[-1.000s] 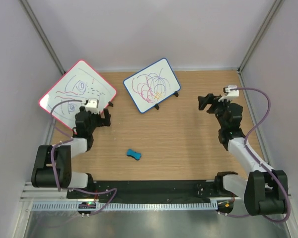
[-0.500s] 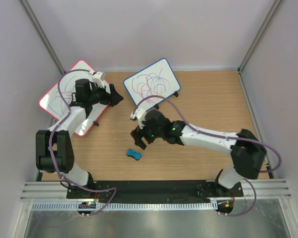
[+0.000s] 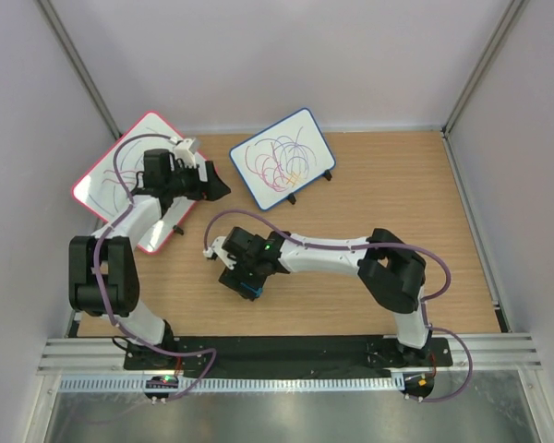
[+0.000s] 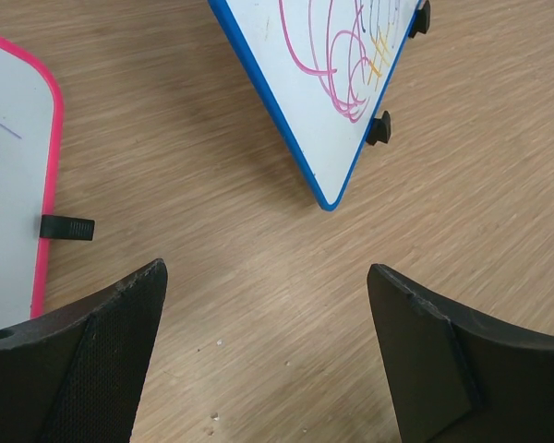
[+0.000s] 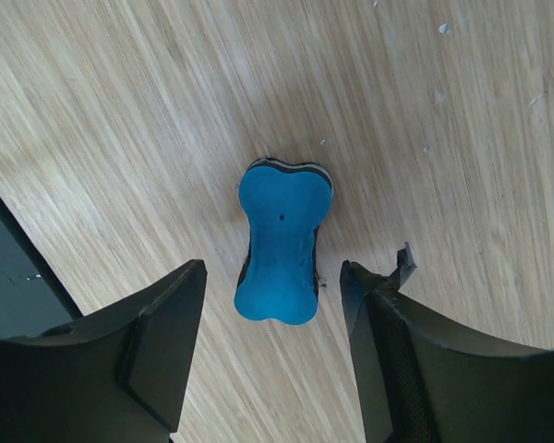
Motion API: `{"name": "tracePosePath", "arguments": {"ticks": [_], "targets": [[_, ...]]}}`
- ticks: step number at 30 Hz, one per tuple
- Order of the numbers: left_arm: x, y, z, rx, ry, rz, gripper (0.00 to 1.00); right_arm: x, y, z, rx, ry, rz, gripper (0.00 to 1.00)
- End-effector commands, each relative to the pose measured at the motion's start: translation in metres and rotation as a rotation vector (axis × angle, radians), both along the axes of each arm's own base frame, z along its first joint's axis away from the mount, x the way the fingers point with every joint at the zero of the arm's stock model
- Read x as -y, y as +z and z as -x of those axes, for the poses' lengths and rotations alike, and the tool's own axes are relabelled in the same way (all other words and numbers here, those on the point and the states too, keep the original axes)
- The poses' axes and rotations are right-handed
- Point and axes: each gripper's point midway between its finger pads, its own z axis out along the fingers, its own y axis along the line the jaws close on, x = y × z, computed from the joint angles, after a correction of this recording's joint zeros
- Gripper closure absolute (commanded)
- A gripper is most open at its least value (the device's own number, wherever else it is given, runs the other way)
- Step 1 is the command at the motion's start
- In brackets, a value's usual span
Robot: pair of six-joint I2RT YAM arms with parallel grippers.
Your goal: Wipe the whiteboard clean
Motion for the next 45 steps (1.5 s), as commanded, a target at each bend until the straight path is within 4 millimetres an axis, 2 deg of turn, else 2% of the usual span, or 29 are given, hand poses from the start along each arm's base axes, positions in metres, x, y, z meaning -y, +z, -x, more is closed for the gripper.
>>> {"name": "tracePosePath", "arguments": {"ticks": [1,10,18,27,35,40,41,43,44,45], "targets": [[0.003,0.013,0.000,0.033,-0.027,0.007,0.11,-0.009,0.011,-0.001,0.003,0.002,-0.015,0.34],[0.003,0.013,0.000,0.033,-0.030,0.010,0.11,-0.010,-0.004,-0.007,0.013,-0.026,0.009,0.36],[0.005,0.014,0.002,0.038,-0.041,0.012,0.10,-0.015,0.001,-0.010,0.023,-0.034,-0.009,0.45],[0.006,0.012,0.002,0.035,-0.052,0.016,0.11,-0.015,0.003,-0.015,0.041,-0.047,-0.003,0.40],[0.006,0.011,0.002,0.034,-0.054,0.016,0.10,-0.013,0.003,-0.018,0.051,-0.057,0.006,0.45],[0.005,0.008,0.001,0.028,-0.045,0.012,0.10,-0.013,-0.003,-0.015,0.036,-0.051,0.014,0.57],[0.004,0.009,0.000,0.031,-0.039,0.010,0.11,-0.013,-0.004,-0.015,0.034,-0.050,0.015,0.66],[0.000,0.007,-0.002,0.038,-0.007,-0.002,0.11,-0.013,-0.005,-0.013,0.028,-0.049,0.009,0.76],[-0.001,0.009,-0.003,0.046,0.009,0.000,0.12,-0.014,-0.004,-0.014,0.030,-0.050,0.000,0.84],[-0.002,0.010,-0.004,0.050,0.021,0.001,0.12,-0.014,0.000,-0.014,0.033,-0.048,-0.014,0.85]]}}
